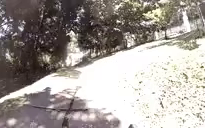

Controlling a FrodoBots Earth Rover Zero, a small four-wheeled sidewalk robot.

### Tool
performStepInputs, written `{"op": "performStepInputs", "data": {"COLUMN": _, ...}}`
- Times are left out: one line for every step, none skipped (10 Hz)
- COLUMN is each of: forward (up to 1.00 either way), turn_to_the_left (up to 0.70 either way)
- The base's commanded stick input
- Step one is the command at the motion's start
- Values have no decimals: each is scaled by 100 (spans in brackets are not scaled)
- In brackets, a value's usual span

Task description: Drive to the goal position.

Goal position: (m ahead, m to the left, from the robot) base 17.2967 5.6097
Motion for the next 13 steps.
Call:
{"op": "performStepInputs", "data": {"forward": 50, "turn_to_the_left": 0}}
{"op": "performStepInputs", "data": {"forward": 50, "turn_to_the_left": 0}}
{"op": "performStepInputs", "data": {"forward": 50, "turn_to_the_left": 0}}
{"op": "performStepInputs", "data": {"forward": 50, "turn_to_the_left": 29}}
{"op": "performStepInputs", "data": {"forward": 50, "turn_to_the_left": 50}}
{"op": "performStepInputs", "data": {"forward": 50, "turn_to_the_left": 50}}
{"op": "performStepInputs", "data": {"forward": 50, "turn_to_the_left": 30}}
{"op": "performStepInputs", "data": {"forward": 50, "turn_to_the_left": 0}}
{"op": "performStepInputs", "data": {"forward": 50, "turn_to_the_left": 0}}
{"op": "performStepInputs", "data": {"forward": 50, "turn_to_the_left": 0}}
{"op": "performStepInputs", "data": {"forward": 50, "turn_to_the_left": 0}}
{"op": "performStepInputs", "data": {"forward": 50, "turn_to_the_left": 0}}
{"op": "performStepInputs", "data": {"forward": 50, "turn_to_the_left": 0}}
